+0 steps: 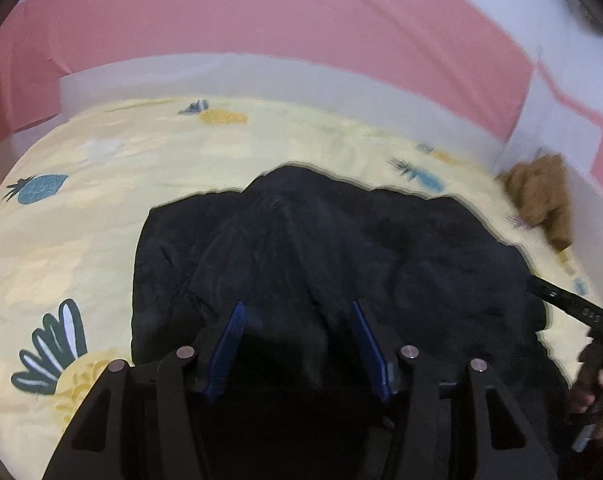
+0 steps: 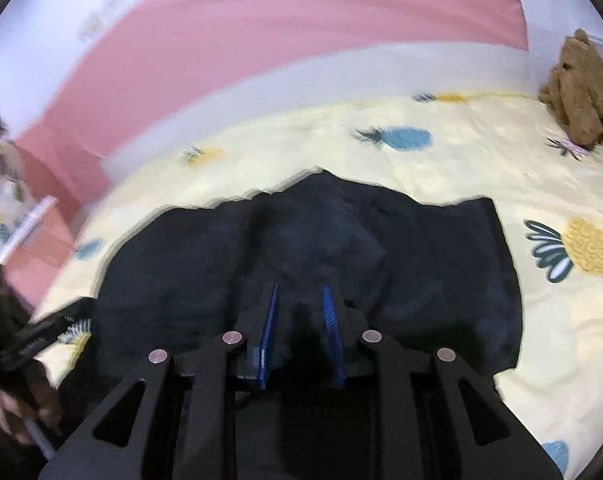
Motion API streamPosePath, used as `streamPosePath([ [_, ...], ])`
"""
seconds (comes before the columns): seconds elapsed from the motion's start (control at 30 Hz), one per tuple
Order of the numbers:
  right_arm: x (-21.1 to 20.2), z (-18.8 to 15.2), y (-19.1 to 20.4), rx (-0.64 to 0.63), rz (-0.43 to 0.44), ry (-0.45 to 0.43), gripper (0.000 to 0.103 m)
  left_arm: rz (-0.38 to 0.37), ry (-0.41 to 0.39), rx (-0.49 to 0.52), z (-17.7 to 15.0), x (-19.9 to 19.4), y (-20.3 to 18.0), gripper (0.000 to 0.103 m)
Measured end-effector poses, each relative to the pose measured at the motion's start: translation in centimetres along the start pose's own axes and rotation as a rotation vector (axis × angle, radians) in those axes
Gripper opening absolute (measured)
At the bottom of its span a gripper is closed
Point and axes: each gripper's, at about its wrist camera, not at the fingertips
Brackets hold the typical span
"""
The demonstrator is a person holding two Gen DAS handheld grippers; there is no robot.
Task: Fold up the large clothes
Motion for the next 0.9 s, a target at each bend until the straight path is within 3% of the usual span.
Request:
streamPosePath([
  [0.07,-0.2,-1.2,1.5,-0.031,0.064,0.034,0.024,-0.04,-0.043,0.015,-0.1,-1.7,-0.9,0.055],
  [0.13,1.6,-2.9,2.9,-0.085,0.07,0.103,0.024,-0.08,-0.033,0.031,-0.4,-1.6,-1.9,0.055],
  [0.27,7.0,-6.6,2.4,-0.105,-0.002,0.252,0.024,-0.061,0.115,0.067,-2.5,2.3,-2.8,0.056],
  [0.37,7.5,-7.1,1.2,-0.073,0.011,0.266,0.022,-0.073,0.15,0.025,-3.9,4.1,-1.8,0.056],
  [0.47,8.0,-7.2,1.2,-0.088,-0.012,0.263,0.022,-0.048,0.153,0.04,-3.9,4.7,-2.1,0.057],
  [0.63,5.2,-6.7,1.9,-0.066,-0.006,0.258,0.024,-0.022,0.167,0.058,-3.0,4.2,-2.6,0.057],
  [0.8,-0.8,-3.5,2.1,-0.108,0.042,0.091,0.026,-0.03,0.091,0.072,-2.0,-0.7,-2.4,0.057],
  [0.9,-0.6,-0.5,1.6,-0.114,0.011,0.026,0.03,-0.018,0.005,0.074,0.5,-2.6,-1.7,0.057],
])
Point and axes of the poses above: each gripper's, at about its wrist camera, not at the fingertips, and x roughly the way its jaws point, y to its left, z to its top, and after that the axes turned 13 degrees about x, right-handed
